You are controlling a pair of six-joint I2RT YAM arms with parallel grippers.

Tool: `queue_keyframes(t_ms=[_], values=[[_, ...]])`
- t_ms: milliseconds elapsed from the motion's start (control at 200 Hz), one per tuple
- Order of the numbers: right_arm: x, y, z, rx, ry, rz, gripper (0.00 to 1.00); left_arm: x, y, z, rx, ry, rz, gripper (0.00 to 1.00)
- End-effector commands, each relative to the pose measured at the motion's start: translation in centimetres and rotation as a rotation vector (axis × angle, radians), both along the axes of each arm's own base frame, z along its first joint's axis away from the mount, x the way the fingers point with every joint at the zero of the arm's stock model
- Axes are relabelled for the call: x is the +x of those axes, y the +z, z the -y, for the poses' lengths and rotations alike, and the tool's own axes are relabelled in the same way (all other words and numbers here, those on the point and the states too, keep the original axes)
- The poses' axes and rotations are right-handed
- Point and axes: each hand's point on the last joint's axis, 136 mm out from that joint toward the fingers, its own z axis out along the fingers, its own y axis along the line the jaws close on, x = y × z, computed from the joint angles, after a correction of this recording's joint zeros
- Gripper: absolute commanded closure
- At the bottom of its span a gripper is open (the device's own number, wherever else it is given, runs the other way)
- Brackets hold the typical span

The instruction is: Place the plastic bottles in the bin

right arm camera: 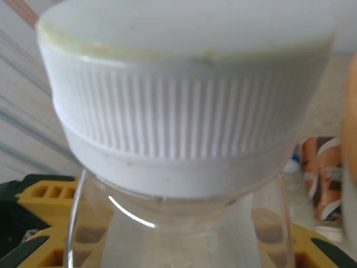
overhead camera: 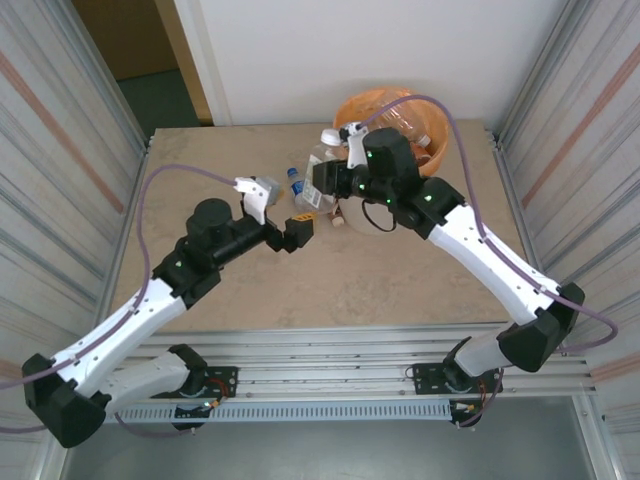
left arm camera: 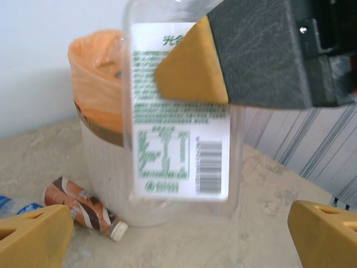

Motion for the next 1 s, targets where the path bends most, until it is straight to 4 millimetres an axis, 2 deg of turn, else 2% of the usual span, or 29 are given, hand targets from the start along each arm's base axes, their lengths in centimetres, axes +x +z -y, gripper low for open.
queue_keyframes(t_ms=[0, 185, 341, 386, 391, 441, 676, 902, 992], values=[[-0.4, 4.6, 3.9, -0.064, -0.083, 0.135, 0.79, -0.5, 0.6, -1.2, 0.006, 0.043, 0.056, 0.01], [0.6, 8.0, 8.1, -0.122, -0.21, 0.224, 0.79, 0.2, 0.0, -3.0, 0.025, 0.148, 0.059, 0.01], [2.5, 9.3, 11.3, -0.197, -0.328, 0.266, 0.78, 1.7, -0.8, -5.4, 0.011, 0.311, 0.017, 0.01], [3.4, 8.4, 11.9, -0.235, -0.354, 0.25, 0.79, 2.0, -1.2, -5.9, 0.018, 0.349, 0.004, 0.01], [3.5, 9.2, 12.2, -0.227, -0.363, 0.265, 0.79, 2.0, -1.2, -6.0, 0.018, 0.354, 0.002, 0.01], [4.2, 9.3, 12.8, -0.247, -0.385, 0.265, 0.79, 2.2, -1.5, -6.5, 0.026, 0.386, -0.012, 0.01], [9.4, 6.7, 15.5, -0.429, -0.488, 0.226, 0.8, 2.9, -2.9, -8.1, 0.039, 0.457, -0.07, 0.01], [12.5, 4.3, 16.3, -0.579, -0.541, 0.195, 0.8, 3.3, -3.8, -9.4, 0.039, 0.519, -0.113, 0.01], [13.5, 2.7, 16.7, -0.633, -0.558, 0.164, 0.8, 3.5, -4.1, -9.6, 0.039, 0.529, -0.127, 0.01]])
